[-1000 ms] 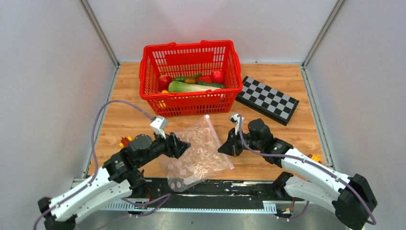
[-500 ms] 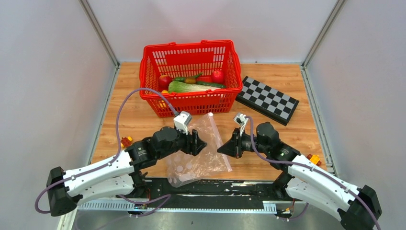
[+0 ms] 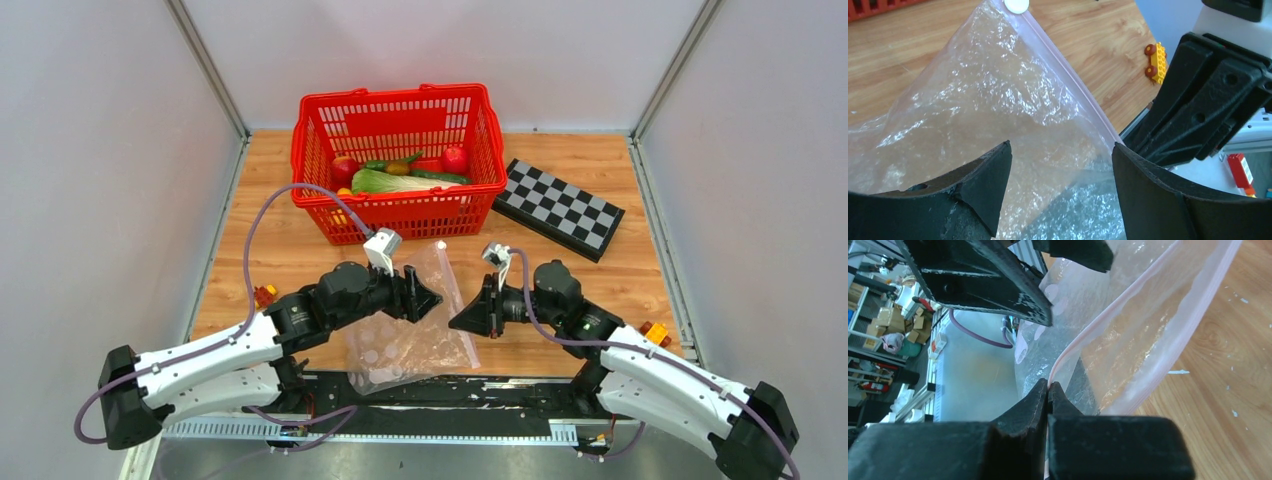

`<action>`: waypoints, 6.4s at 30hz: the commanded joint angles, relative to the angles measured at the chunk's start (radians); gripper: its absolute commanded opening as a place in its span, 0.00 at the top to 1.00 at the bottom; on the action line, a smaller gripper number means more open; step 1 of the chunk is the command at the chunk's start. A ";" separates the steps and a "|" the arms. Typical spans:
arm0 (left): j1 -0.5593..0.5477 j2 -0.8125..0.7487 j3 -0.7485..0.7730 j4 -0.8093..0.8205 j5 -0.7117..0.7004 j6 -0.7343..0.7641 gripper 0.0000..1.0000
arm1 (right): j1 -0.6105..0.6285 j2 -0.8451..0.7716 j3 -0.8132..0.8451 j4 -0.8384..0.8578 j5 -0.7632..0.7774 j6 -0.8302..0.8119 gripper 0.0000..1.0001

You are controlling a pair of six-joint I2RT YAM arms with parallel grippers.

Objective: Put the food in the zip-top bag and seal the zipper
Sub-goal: Open the zipper of the food storage bag at the center of the board.

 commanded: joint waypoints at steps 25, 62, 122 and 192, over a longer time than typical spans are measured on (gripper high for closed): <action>-0.005 0.231 0.151 -0.115 -0.017 -0.016 0.25 | 0.285 0.114 0.178 -0.193 0.356 -0.223 1.00; -0.004 0.261 0.173 -0.155 0.028 0.052 0.82 | 0.319 0.120 0.152 -0.168 0.487 -0.247 1.00; -0.005 0.283 0.240 -0.205 0.019 0.087 1.00 | 0.480 -0.006 0.095 -0.130 0.760 -0.355 0.43; -0.084 0.245 0.382 -0.524 -0.206 0.201 0.71 | 0.207 0.158 0.223 -0.137 0.724 0.109 1.00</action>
